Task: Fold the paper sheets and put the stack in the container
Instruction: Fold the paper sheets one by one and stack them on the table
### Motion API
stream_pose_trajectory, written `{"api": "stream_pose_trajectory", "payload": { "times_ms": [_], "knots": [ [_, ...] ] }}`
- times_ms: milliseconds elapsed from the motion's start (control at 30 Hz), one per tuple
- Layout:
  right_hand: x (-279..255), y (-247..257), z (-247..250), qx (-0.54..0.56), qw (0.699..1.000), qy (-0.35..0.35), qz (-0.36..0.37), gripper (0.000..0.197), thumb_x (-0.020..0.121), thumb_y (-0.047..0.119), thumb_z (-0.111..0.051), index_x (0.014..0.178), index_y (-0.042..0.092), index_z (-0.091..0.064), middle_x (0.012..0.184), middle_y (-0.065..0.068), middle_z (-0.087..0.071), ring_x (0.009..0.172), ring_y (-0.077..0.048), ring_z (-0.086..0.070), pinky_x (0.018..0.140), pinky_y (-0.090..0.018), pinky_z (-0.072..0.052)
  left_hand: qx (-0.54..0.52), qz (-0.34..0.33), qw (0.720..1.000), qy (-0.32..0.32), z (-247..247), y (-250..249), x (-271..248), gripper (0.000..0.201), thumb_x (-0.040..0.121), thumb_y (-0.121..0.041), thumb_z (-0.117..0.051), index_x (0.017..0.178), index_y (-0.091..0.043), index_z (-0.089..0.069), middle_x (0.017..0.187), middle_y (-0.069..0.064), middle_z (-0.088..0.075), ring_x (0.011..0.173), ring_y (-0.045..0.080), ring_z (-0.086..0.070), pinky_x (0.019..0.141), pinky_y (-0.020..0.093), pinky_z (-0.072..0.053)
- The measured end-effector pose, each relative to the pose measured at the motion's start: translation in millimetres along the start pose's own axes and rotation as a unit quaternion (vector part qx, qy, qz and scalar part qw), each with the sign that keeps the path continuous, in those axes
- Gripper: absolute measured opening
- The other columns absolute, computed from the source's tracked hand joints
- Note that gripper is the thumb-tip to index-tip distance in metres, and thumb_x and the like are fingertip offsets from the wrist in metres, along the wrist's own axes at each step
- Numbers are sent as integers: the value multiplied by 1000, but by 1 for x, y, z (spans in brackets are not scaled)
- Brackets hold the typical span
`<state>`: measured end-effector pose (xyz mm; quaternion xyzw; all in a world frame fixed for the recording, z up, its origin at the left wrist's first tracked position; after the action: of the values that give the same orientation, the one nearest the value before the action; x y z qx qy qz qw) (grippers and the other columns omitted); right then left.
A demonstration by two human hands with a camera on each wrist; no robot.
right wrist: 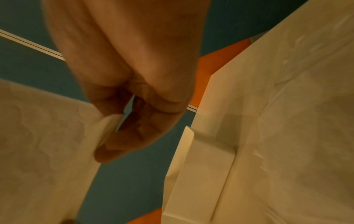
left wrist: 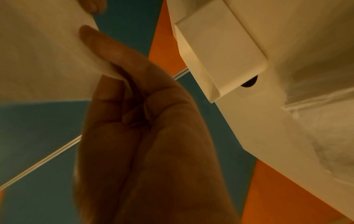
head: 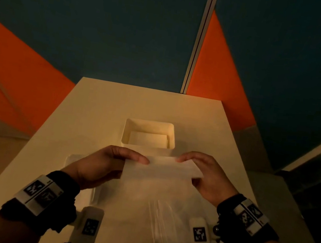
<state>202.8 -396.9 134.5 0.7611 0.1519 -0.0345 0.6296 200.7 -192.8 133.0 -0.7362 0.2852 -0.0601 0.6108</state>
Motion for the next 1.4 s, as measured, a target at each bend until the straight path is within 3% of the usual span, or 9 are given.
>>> {"api": "stream_pose_trajectory", "payload": {
  "times_ms": [67, 133, 233, 333, 467, 633, 800, 900, 1400],
  "knots": [
    [-1, -1, -1, 25, 999, 17, -20, 45, 93, 7, -34, 69, 10, -72, 75, -2, -69, 71, -14, -61, 61, -25, -48, 9, 10, 1000, 10, 2, -3, -4, 20, 80, -5, -64, 95, -9, -76, 115, 4, -69, 105, 22, -65, 82, 28, -55],
    [-3, -3, -8, 45, 997, 38, -52, 44, 92, 18, -36, 70, 11, -73, 77, -6, -68, 69, -19, -59, 64, -31, -43, 9, 14, 999, 40, 0, -4, -9, 31, 71, -21, -72, 100, -10, -75, 123, 2, -65, 109, 23, -62, 85, 28, -53],
    [0, 2, -12, -68, 997, 36, -10, 21, 86, 0, -59, 77, 15, -71, 77, -3, -67, 69, -15, -60, 62, -29, -47, 25, 22, 997, 76, -6, -7, -15, 63, 55, -53, -79, 106, -16, -73, 124, 3, -64, 111, 27, -61, 87, 31, -53],
    [2, 2, -31, -117, 989, 84, 13, 25, 76, -9, -69, 81, 15, -68, 73, 2, -66, 65, -11, -61, 61, -26, -52, 49, 47, 993, 96, -15, -6, -15, 64, 57, -59, -74, 108, -21, -72, 124, 3, -64, 115, 23, -59, 92, 30, -50],
    [3, -13, -57, -173, 974, 144, -3, 28, 79, -3, -70, 85, 25, -68, 67, 0, -61, 60, -11, -54, 58, -28, -42, 117, 77, 985, 105, -23, 13, -9, 31, 77, -9, -69, 105, -23, -73, 118, 3, -68, 113, 20, -61, 91, 25, -49],
    [11, -55, -14, -250, 965, 23, -76, 15, 85, 9, -64, 96, 19, -61, 83, -4, -60, 70, -13, -59, 63, -31, -49, 109, 58, 987, -102, 28, 23, -22, 40, 84, 10, -56, 100, -21, -74, 110, -9, -69, 94, 16, -67, 69, 22, -56],
    [-1, -104, 31, -588, 792, 33, -162, 55, 67, 43, -79, 108, 26, -48, 111, 3, -45, 102, -16, -49, 88, -31, -47, 26, 34, 958, -285, 89, 30, -60, 37, 90, 4, -49, 114, -21, -60, 107, -1, -58, 93, 32, -59, 70, 40, -54],
    [-5, -117, 37, -650, 743, 31, -160, 67, 58, 52, -80, 108, 28, -42, 114, 5, -39, 107, -19, -42, 89, -35, -45, 32, 31, 929, -368, 122, 41, -79, 43, 90, 6, -50, 126, -17, -55, 116, 10, -53, 93, 33, -58, 84, 44, -49],
    [-7, -121, 43, -640, 757, 9, -127, 40, 69, 35, -67, 101, 25, -45, 110, 4, -39, 101, -19, -41, 85, -33, -45, 68, 32, 917, -392, 143, 65, -86, 41, 90, 7, -51, 125, -14, -57, 118, 9, -50, 99, 35, -54, 88, 45, -46]
  ]
}}
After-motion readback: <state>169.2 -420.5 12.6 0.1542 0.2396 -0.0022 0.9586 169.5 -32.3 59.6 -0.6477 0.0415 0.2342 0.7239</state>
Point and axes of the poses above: each hand's wrist, its own x-axis towards the middle knuckle, its own z-axis out of the back of the hand, y = z × x, the point moved 8 cm from there along x, towards the middle knuckle
